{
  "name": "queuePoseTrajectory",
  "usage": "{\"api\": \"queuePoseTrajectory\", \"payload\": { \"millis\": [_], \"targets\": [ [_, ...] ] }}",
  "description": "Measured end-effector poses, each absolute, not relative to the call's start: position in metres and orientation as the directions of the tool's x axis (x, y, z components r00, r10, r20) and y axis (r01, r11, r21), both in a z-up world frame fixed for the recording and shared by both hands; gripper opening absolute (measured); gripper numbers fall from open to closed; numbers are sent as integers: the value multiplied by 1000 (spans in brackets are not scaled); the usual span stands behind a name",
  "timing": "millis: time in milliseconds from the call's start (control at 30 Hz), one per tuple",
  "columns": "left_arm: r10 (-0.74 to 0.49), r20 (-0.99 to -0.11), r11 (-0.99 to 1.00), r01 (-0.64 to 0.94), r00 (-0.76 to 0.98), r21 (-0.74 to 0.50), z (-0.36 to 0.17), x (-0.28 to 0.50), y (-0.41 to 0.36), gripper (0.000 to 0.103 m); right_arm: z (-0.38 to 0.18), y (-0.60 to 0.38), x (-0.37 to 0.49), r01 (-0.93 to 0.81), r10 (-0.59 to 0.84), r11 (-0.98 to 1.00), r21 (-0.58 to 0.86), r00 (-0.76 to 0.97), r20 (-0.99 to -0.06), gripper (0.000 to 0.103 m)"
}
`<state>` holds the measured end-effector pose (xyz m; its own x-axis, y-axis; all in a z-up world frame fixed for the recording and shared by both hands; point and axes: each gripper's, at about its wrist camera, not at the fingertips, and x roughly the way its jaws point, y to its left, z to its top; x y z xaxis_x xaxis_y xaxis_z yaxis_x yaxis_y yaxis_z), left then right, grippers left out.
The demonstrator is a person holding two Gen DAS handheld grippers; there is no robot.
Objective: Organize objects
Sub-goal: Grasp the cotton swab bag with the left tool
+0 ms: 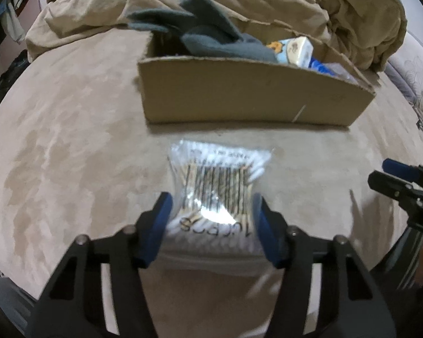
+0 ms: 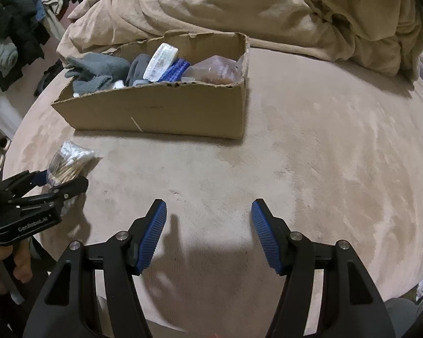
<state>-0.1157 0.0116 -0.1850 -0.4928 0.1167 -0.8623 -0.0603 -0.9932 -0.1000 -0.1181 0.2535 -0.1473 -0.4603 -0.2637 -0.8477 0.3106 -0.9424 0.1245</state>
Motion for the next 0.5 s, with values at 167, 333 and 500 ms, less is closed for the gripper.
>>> {"api": "queuePoseTrajectory", "payload": {
  "millis": [167, 333, 500],
  "targets": [
    [129, -846, -992, -66, -517, -111, -169, -101, 15, 56, -136, 257, -111, 309, -271, -942, 129, -476, -837, 66],
    [153, -830, -988, -88, -537, -125, -140, -87, 21, 56, -119, 260, -103, 310, -273, -942, 127, -492, -827, 66],
    [172, -791, -985, -127, -587, -120, -100, -72, 33, 56, -89, 264, -89, 306, -293, -941, 144, -525, -799, 66]
  ]
}}
